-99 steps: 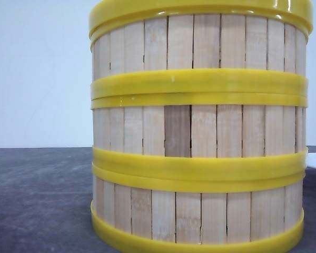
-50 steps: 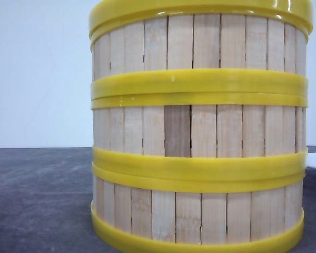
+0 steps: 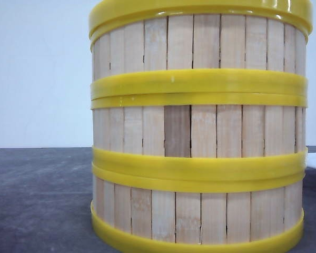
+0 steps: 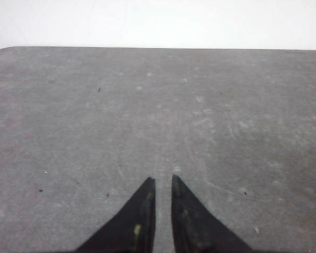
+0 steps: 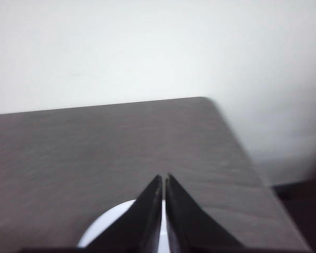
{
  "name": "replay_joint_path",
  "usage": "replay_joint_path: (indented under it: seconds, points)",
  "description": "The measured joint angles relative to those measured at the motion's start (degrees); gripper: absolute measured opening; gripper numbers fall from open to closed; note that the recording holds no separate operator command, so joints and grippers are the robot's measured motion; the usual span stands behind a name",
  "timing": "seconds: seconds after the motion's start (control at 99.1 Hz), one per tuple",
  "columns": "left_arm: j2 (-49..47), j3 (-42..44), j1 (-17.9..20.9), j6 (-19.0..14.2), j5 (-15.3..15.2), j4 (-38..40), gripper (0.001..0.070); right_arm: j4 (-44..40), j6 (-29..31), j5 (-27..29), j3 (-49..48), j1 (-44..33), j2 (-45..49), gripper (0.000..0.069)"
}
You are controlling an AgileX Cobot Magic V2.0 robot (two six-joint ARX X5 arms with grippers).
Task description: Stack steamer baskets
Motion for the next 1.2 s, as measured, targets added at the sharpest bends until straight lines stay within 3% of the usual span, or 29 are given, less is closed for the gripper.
replay_joint_path:
  seconds: [0.182, 0.414, 0.565, 0.777, 1.2]
  points:
    - [0.0, 0.0, 0.0, 0.0, 0.0, 0.0, 0.0028, 6.6, -2.6, -7.8, -8.7, -11.0, -2.2, 0.0005]
    - [0.0, 0.0, 0.0, 0.0, 0.0, 0.0, 0.0028, 25.6, -7.3, -21.0, -27.7, -19.9, -10.1, 0.0005]
    - [0.0, 0.0, 0.0, 0.0, 0.0, 0.0, 0.0028, 32.5, -8.7, -22.0, -40.6, -22.0, -17.1, 0.0005]
    - [0.0, 0.0, 0.0, 0.0, 0.0, 0.0, 0.0028, 34.2, -8.7, -23.6, -53.7, -22.3, -26.5, 0.0005]
    - [0.0, 0.0, 0.0, 0.0, 0.0, 0.0, 0.0028, 40.3, -9.1, -31.4, -63.1, -22.9, -30.9, 0.0005]
